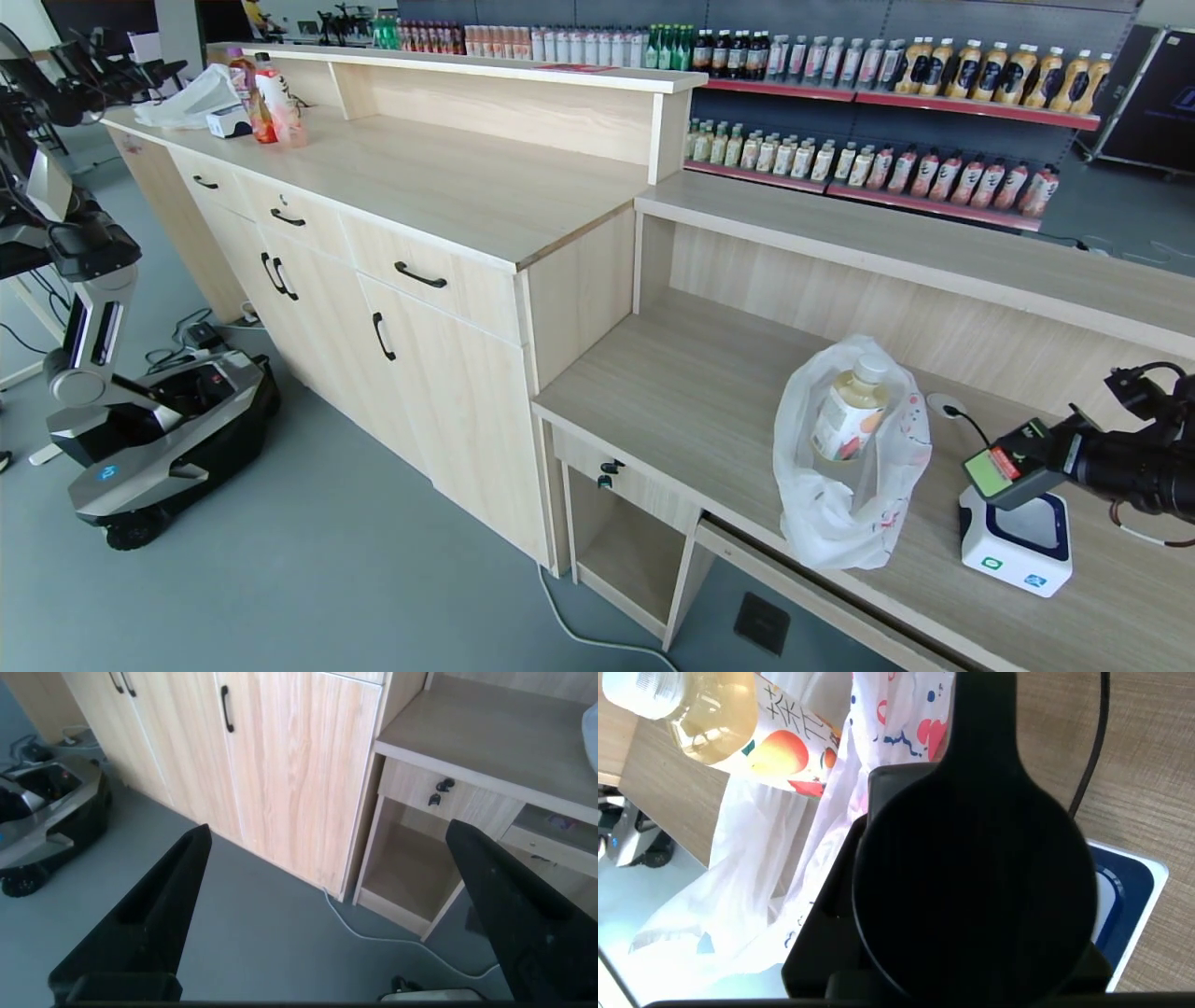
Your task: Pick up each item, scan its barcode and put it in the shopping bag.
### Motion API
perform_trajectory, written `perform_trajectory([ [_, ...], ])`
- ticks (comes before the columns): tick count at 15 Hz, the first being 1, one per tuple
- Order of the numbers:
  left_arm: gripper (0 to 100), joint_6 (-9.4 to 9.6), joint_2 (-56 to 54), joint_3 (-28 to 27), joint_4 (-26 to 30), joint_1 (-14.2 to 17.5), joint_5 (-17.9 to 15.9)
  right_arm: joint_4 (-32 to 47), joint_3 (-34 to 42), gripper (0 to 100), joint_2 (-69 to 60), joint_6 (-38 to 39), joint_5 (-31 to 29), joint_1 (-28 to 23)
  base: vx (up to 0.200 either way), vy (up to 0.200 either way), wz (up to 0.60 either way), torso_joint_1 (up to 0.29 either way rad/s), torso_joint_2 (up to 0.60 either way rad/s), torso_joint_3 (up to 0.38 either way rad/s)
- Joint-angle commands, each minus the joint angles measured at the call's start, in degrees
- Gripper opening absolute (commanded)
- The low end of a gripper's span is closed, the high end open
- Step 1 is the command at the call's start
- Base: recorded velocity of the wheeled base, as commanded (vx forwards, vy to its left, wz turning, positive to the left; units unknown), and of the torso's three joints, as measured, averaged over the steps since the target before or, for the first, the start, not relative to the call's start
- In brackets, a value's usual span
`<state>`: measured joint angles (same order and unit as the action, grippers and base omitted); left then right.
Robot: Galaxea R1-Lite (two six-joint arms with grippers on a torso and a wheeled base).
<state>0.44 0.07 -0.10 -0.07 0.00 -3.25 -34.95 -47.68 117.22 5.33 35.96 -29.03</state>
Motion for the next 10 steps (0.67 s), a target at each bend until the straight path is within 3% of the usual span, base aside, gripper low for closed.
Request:
perform_trajectory([
  [1,100,0.00,0.0,0.0,0.0,0.0,0.0,0.0,0.0,0,0.2,0.0,0.0,0.0,0.000,0.000,0.00,0.000,0.00,0.000],
  [10,100,0.00,0.0,0.0,0.1,0.0,0.0,0.0,0.0,0,1.0,0.0,0.0,-0.1,0.000,0.000,0.00,0.000,0.00,0.000],
])
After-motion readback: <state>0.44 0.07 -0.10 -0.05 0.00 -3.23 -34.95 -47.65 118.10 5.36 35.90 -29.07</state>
